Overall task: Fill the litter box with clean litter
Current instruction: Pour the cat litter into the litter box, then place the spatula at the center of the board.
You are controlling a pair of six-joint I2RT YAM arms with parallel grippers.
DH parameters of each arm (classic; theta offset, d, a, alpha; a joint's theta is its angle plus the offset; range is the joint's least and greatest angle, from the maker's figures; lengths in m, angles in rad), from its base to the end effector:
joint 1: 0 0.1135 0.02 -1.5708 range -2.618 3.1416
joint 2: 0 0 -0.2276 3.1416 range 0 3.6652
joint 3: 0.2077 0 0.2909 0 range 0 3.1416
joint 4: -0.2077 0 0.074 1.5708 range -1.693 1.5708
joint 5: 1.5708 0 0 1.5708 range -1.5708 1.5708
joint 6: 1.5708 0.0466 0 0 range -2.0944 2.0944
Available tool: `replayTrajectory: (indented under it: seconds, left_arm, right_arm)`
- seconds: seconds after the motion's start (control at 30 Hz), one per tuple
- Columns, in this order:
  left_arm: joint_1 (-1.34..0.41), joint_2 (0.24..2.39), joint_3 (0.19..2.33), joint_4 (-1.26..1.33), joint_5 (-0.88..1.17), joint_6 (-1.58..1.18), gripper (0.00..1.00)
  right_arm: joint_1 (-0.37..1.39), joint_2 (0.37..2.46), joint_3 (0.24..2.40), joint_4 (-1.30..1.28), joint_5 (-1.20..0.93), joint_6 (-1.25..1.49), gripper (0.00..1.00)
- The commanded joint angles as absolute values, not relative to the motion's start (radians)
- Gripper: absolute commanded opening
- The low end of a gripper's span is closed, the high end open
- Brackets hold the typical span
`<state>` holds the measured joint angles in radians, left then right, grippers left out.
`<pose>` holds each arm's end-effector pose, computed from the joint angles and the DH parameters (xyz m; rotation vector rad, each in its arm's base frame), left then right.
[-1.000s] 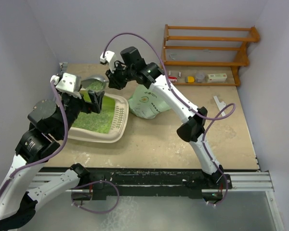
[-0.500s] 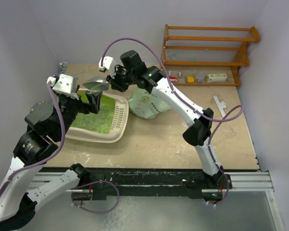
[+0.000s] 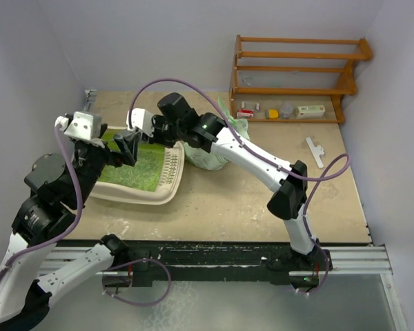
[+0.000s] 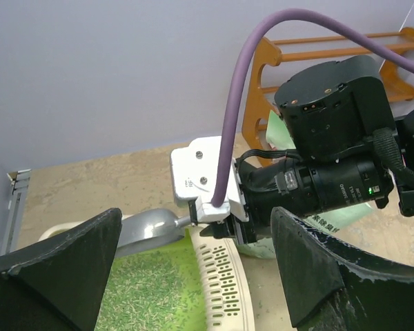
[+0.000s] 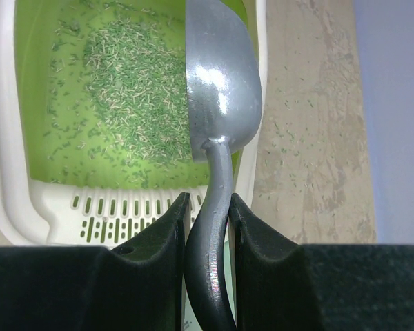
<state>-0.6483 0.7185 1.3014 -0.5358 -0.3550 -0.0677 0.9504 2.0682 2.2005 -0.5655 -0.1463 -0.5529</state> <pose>0.1460 -0.0903 0.4756 0.1599 1.5258 -0.3005 0.2920 0.4204 0.3601 -1.4481 1.4108 0.4000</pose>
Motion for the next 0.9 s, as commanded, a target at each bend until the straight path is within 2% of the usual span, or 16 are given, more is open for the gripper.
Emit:
replayTrajectory:
  seconds: [0.0,0.3,0.43,0.57,0.63,0.73,0.87]
  left_arm:
    - [-0.649,0.683,1.284,-0.481,-0.368,-0.079,0.86]
    - [-0.649,0.707,1.242,-0.321,-0.375,-0.052,0.89]
    - [-0.649,0.773,1.236,-0.223,-0.355,-0.033,0.89]
    - [-0.648,0.919,1.286,-0.178,-0.236,-0.008,0.89]
    - [-0.649,1.004,1.328,-0.185,-0.159,0.015,0.89]
    - [-0.648,1.128,1.402,-0.21,-0.083,0.049,0.89]
    - [-0.649,1.211,1.459,-0.214,-0.082,0.103,0.89]
  right_arm:
    - [0.942,2.018,2.279,-0.528,-0.12,-0.52,0.0]
    - [0.855,1.833,2.237,-0.579,0.063,-0.533,0.0]
    - [0.691,1.729,2.275,-0.645,0.091,-0.488,0.0]
    - [0.498,1.594,2.233,-0.672,0.132,-0.467,0.0]
    - [0.414,1.513,2.142,-0.682,0.165,-0.472,0.0]
    - [0.259,1.367,1.884,-0.684,0.16,-0.44,0.0]
    - [0.099,1.249,1.611,-0.69,0.136,-0.376,0.0]
